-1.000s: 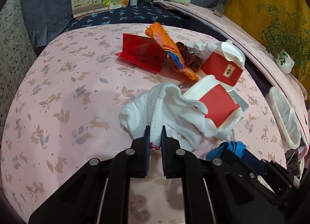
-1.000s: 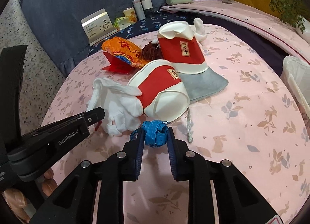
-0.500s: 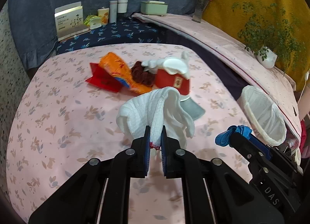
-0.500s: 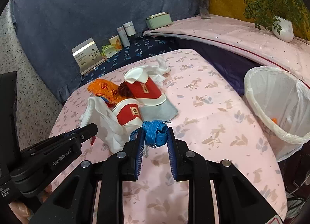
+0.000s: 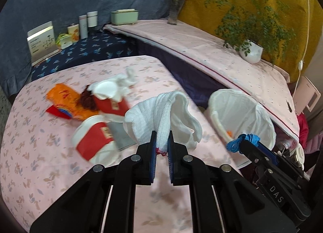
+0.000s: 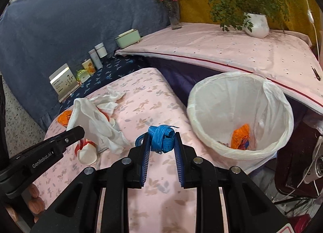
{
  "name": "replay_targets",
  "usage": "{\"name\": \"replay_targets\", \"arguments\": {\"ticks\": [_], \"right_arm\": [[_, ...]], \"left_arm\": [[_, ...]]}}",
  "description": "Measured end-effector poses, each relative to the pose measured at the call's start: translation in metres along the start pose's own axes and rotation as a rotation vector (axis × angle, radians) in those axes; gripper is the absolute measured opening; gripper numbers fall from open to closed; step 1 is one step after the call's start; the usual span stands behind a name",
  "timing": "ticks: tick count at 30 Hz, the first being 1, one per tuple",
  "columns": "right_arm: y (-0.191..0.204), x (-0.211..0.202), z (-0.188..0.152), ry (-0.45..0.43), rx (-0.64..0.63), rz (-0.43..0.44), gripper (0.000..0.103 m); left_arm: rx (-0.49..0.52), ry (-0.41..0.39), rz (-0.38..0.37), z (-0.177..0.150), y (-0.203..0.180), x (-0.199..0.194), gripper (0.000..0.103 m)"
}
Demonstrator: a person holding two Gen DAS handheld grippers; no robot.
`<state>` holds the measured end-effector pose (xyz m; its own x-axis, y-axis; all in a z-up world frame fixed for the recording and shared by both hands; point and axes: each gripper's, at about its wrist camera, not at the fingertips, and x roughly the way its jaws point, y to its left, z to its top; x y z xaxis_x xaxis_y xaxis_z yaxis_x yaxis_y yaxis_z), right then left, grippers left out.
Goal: Collect trash
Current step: 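Carry the hair tie and gloves to the wastebasket and open both tools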
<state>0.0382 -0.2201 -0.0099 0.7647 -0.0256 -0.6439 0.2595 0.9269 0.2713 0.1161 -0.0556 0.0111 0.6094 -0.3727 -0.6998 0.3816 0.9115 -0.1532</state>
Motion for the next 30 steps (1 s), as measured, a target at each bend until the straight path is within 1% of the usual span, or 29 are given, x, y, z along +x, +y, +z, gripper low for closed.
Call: {"name": "replay_targets", "arguments": {"ticks": [10,16,23,30], "right_arm": [[-0.082,-0.009,0.017,-0.029,0.066,-0.104,0.022],[-0.12,-0.008,0.03,-0.044,0.1,-0.155,0.022],[-0.144,0.001,0.041,-0.041,0.117,-0.188,0.022],[-0.152,0.013,0.049,-0.031,0.117,-0.194,0.023]], "left_arm": [[0.111,0.004,-0.11,0.017,-0.09,0.029,0.009],[0.162,0.0,-0.148,0.026,-0.132,0.047,0.01],[0.179,0.022,-0.167,0.033,-0.157,0.07,0.01],[0.164,0.048,-0.172,0.035,-0.159,0.09,0.011]]}}
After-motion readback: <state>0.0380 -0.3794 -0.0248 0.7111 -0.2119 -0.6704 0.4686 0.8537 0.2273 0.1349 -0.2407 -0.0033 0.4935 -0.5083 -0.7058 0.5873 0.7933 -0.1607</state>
